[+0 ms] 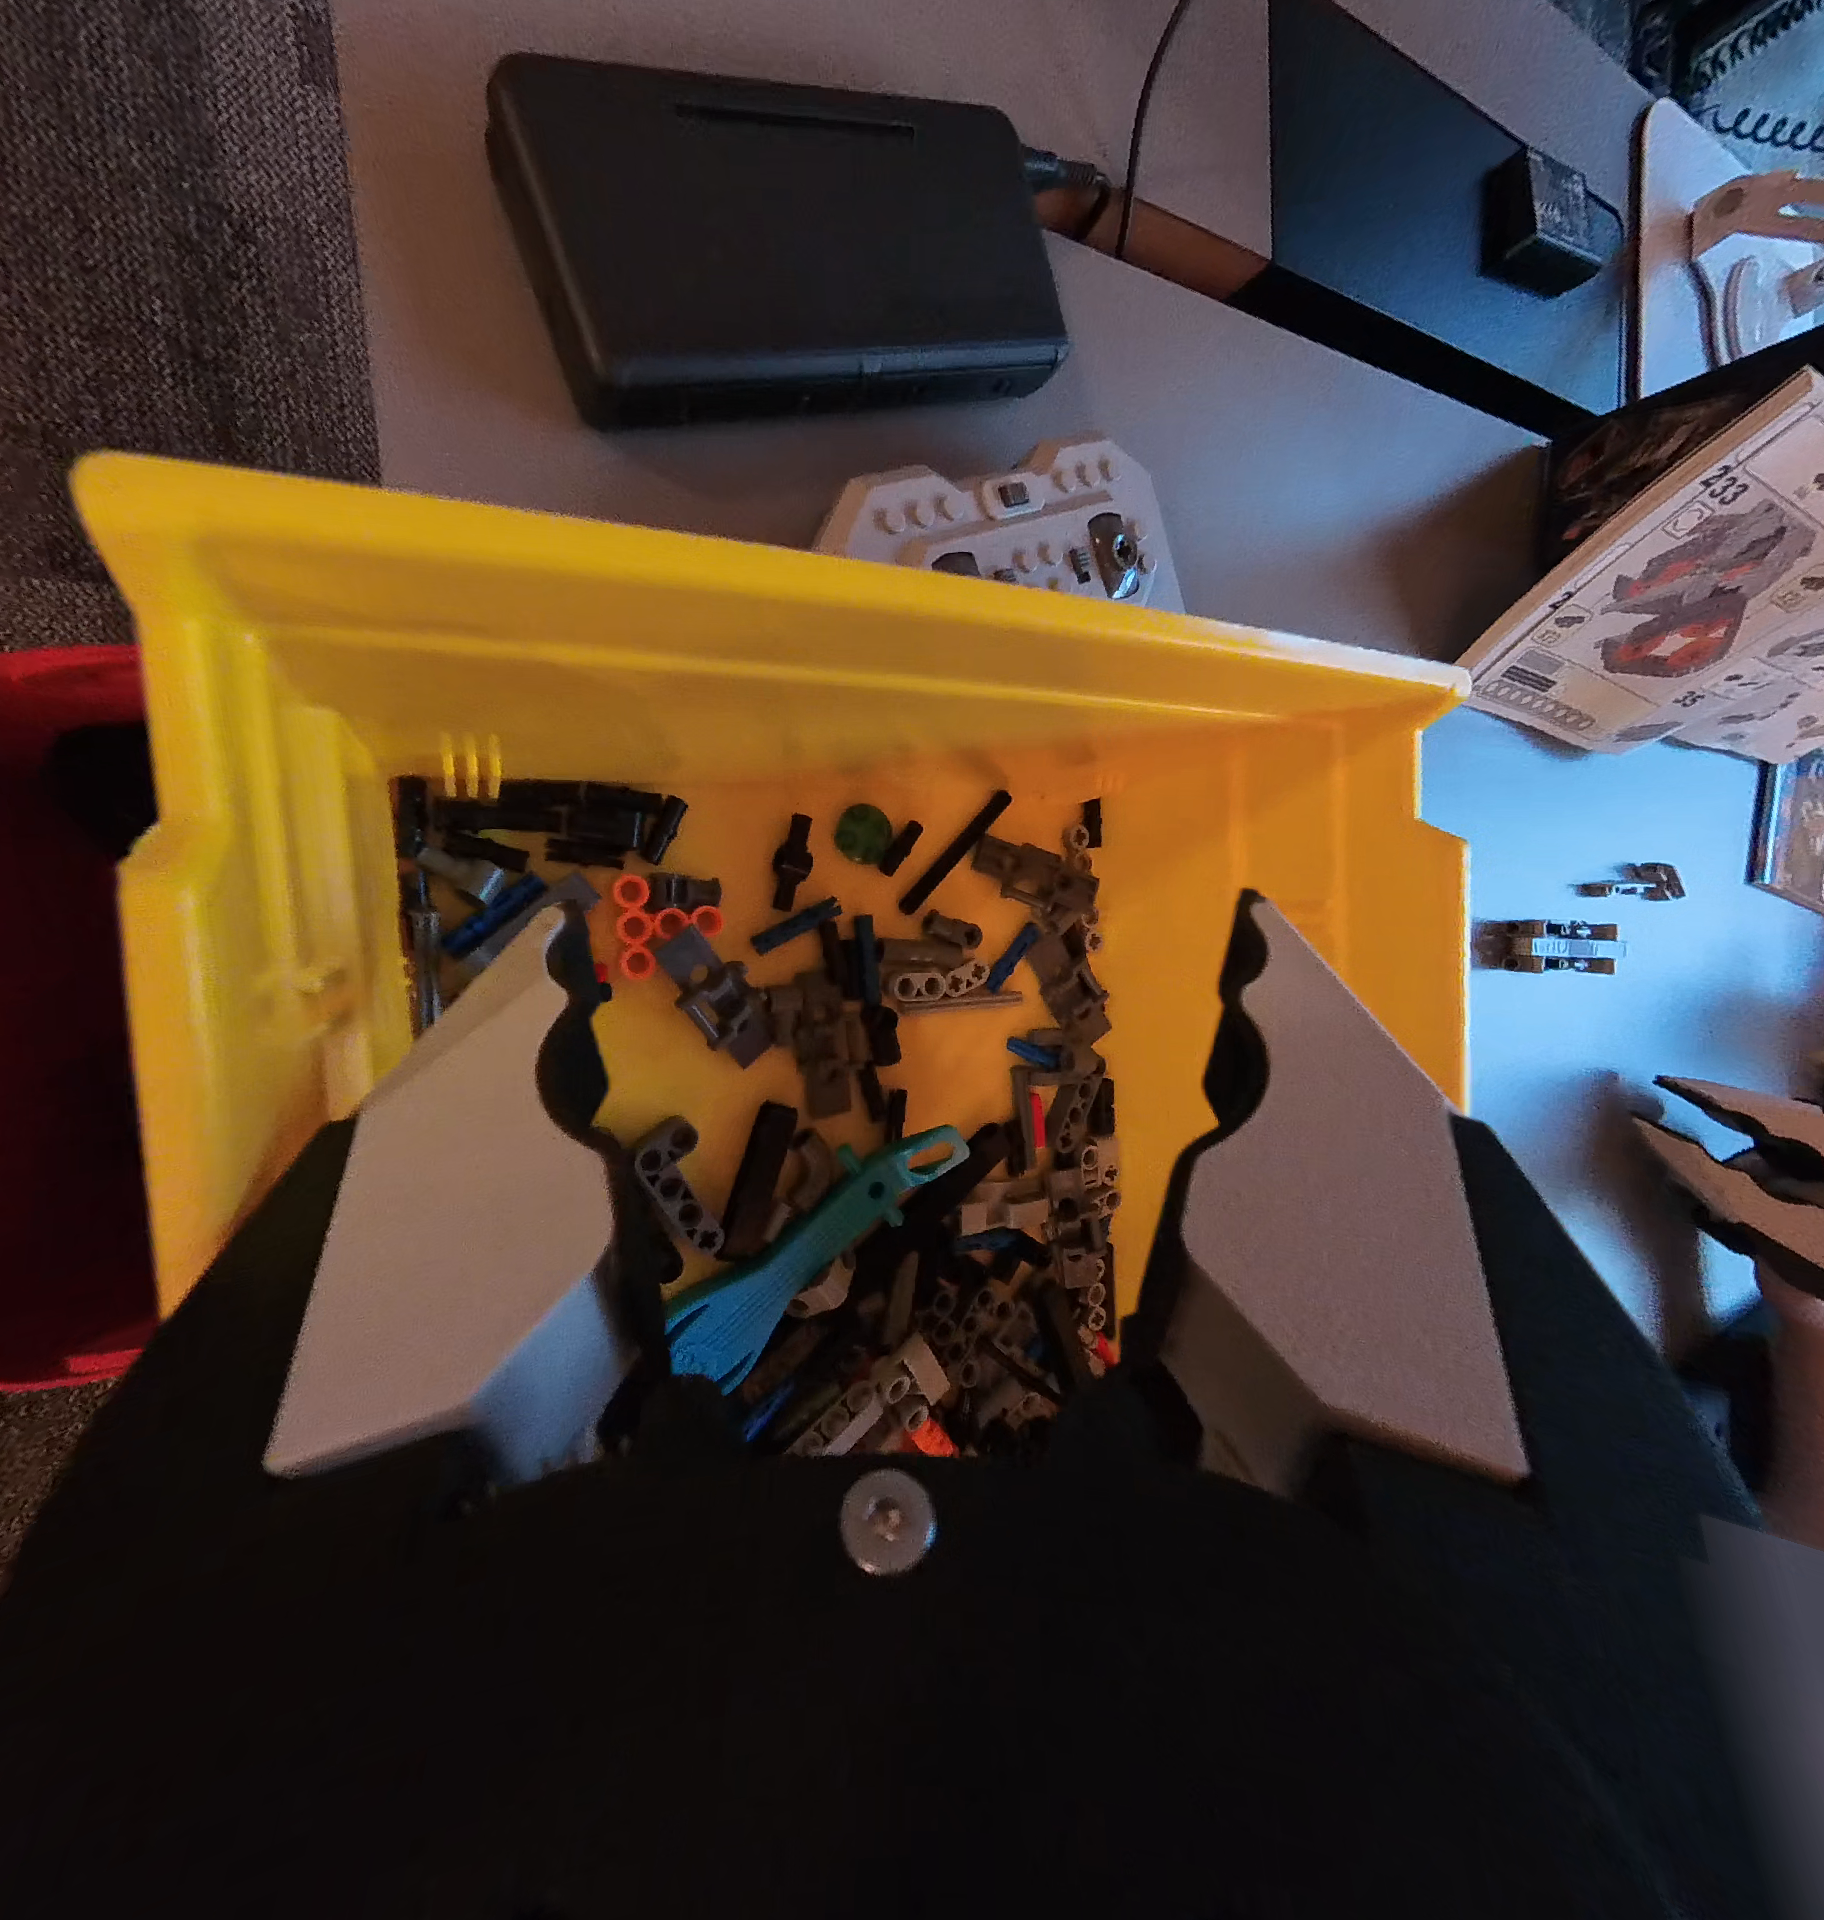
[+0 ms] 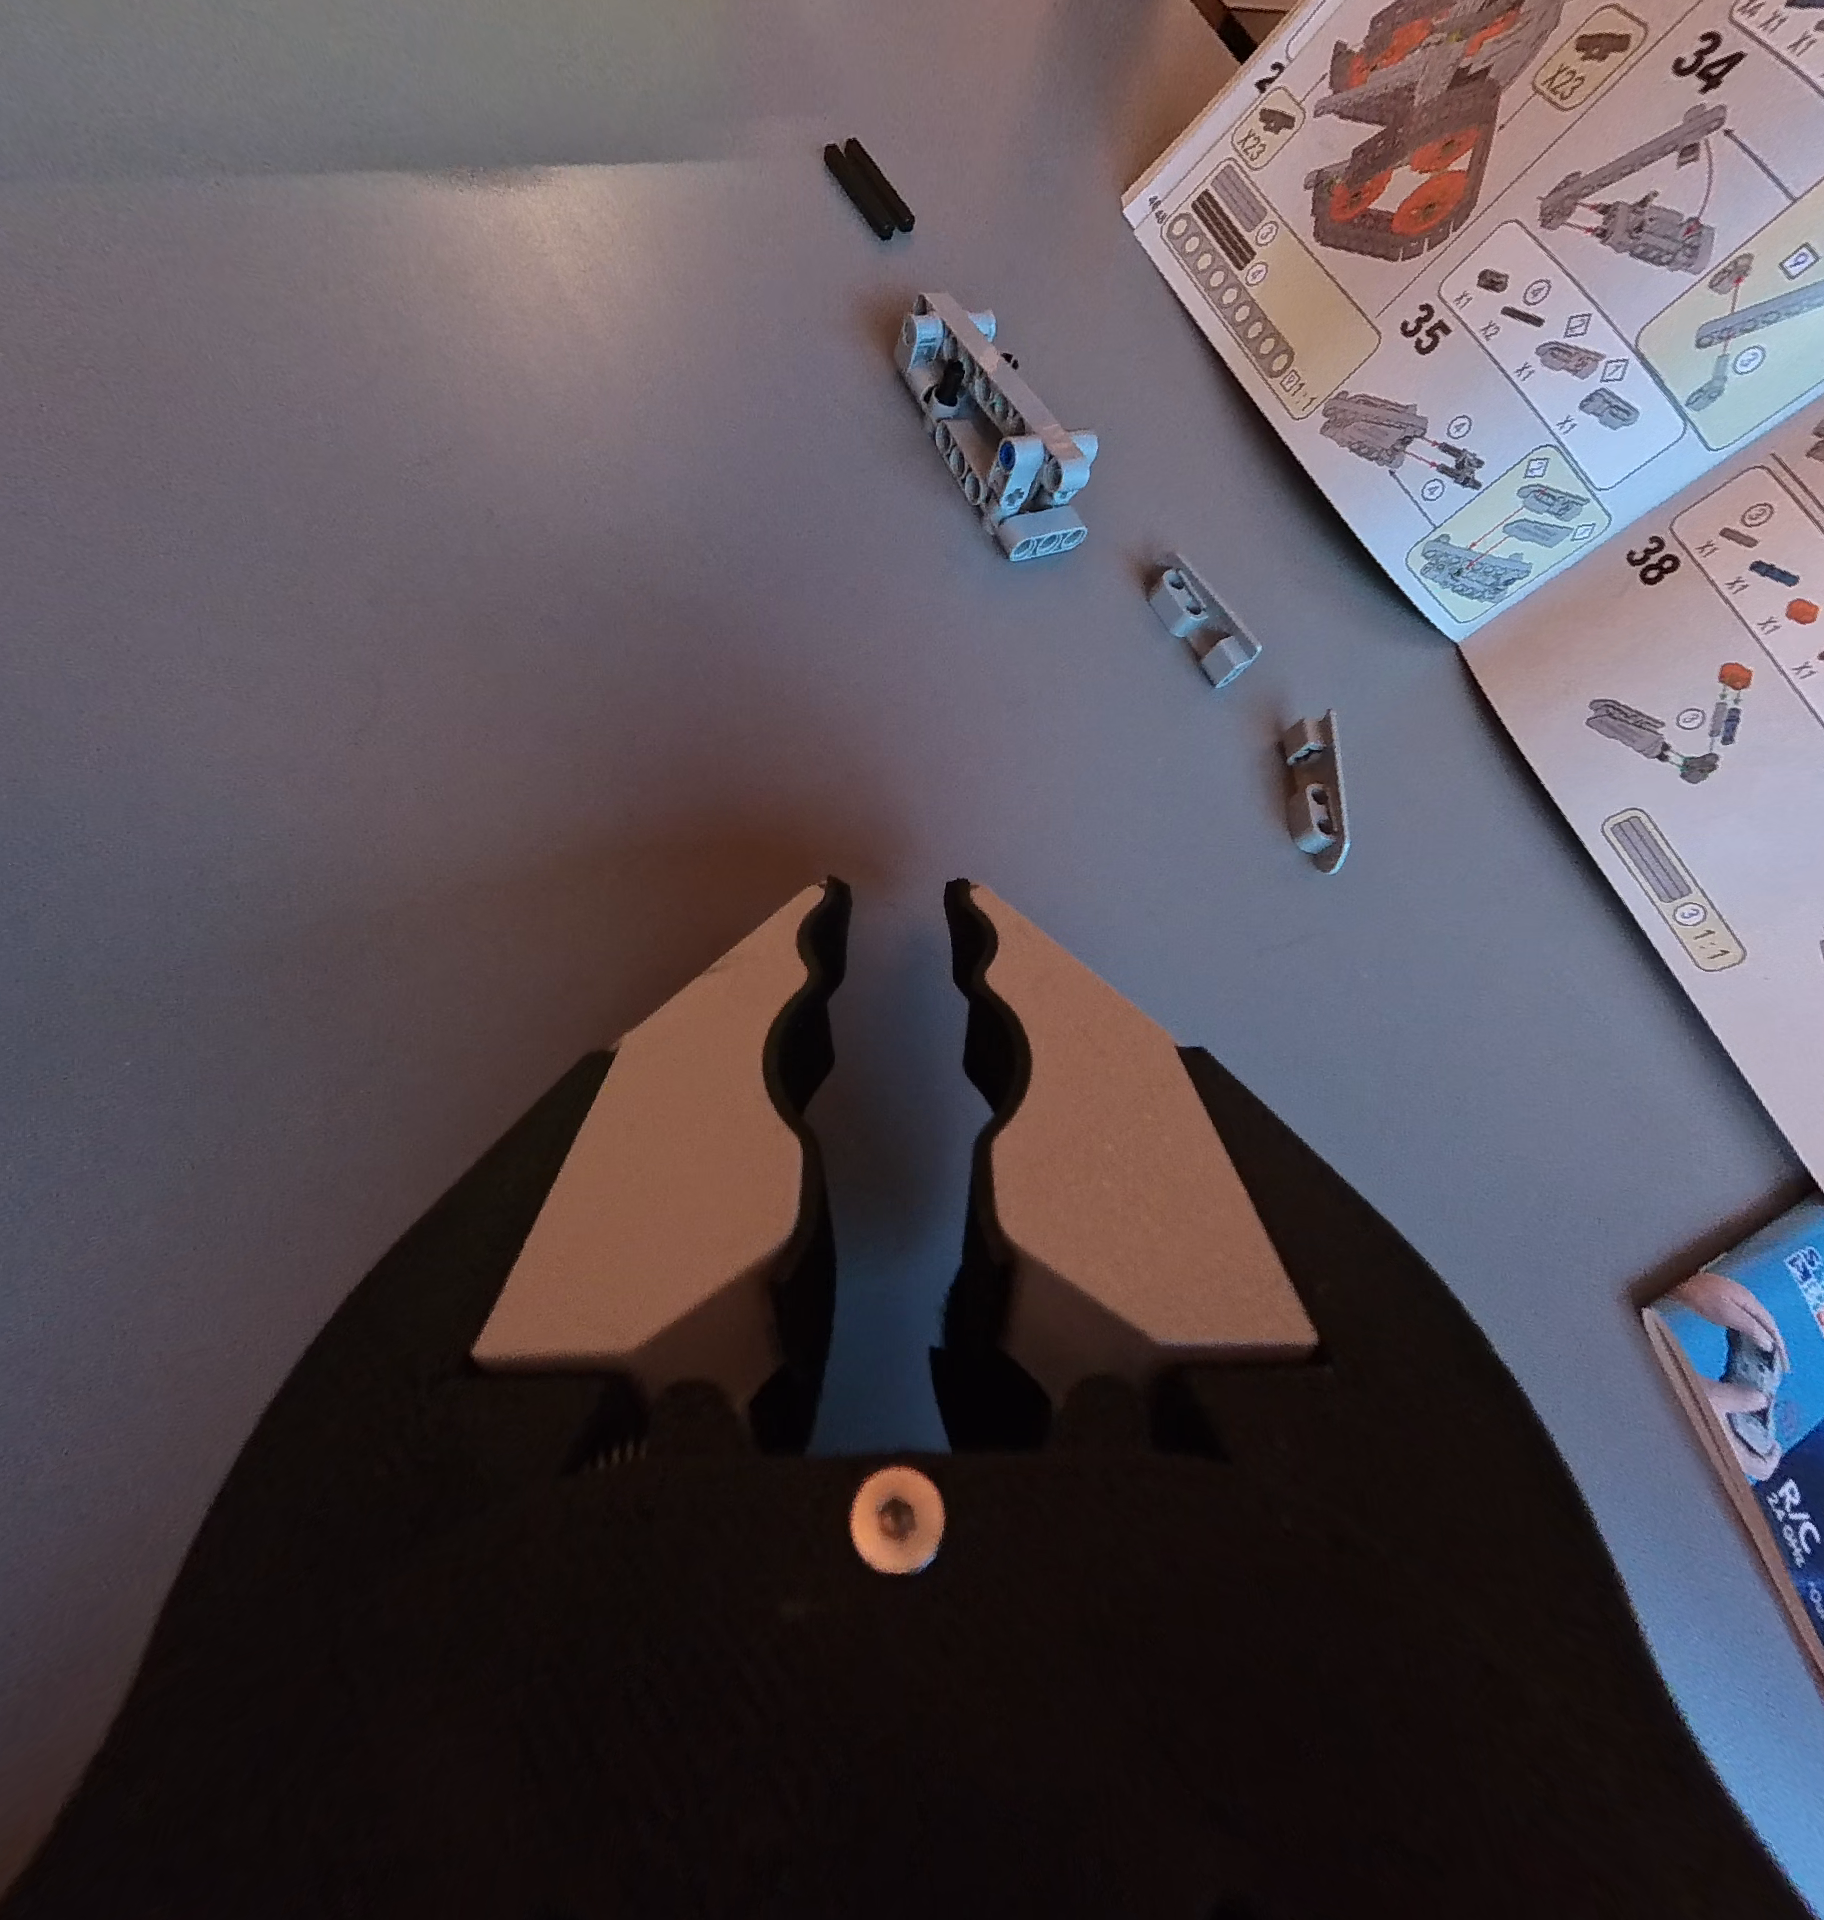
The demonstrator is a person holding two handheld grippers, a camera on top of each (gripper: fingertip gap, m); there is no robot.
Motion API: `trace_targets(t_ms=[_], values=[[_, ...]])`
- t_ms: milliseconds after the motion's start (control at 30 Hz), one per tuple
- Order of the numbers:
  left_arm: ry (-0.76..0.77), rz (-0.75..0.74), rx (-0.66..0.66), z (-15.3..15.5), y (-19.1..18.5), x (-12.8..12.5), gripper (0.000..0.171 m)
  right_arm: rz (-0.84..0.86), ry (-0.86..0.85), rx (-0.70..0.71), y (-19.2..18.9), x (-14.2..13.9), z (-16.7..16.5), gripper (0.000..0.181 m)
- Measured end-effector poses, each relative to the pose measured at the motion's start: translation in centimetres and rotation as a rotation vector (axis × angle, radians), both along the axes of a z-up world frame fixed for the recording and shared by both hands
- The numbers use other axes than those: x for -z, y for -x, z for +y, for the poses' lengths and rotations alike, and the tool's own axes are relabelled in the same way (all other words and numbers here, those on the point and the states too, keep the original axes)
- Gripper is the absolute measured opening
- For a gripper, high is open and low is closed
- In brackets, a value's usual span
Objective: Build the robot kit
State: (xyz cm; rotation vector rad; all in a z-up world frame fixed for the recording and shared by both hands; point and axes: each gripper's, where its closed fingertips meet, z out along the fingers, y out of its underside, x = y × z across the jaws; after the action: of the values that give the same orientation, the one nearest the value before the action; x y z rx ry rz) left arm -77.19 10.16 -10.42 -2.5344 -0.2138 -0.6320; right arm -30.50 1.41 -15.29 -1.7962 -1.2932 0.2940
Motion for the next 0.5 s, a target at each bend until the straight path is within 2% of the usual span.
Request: trace_targets(t_ms=[267, 500], values=[[0.083, 0.091, 0.02, 0.1, -0.2, 2.4, 0.142, 0.0, 0.0, -0.002, 0.0, 0.0, 0.0, 0.019], [0.03, 0.114, 0.049, 1.5, -0.6, 3.1, 0.151, -0.003, 0.001, -0.006, 0.0, 0.0, -0.1, 0.019]])
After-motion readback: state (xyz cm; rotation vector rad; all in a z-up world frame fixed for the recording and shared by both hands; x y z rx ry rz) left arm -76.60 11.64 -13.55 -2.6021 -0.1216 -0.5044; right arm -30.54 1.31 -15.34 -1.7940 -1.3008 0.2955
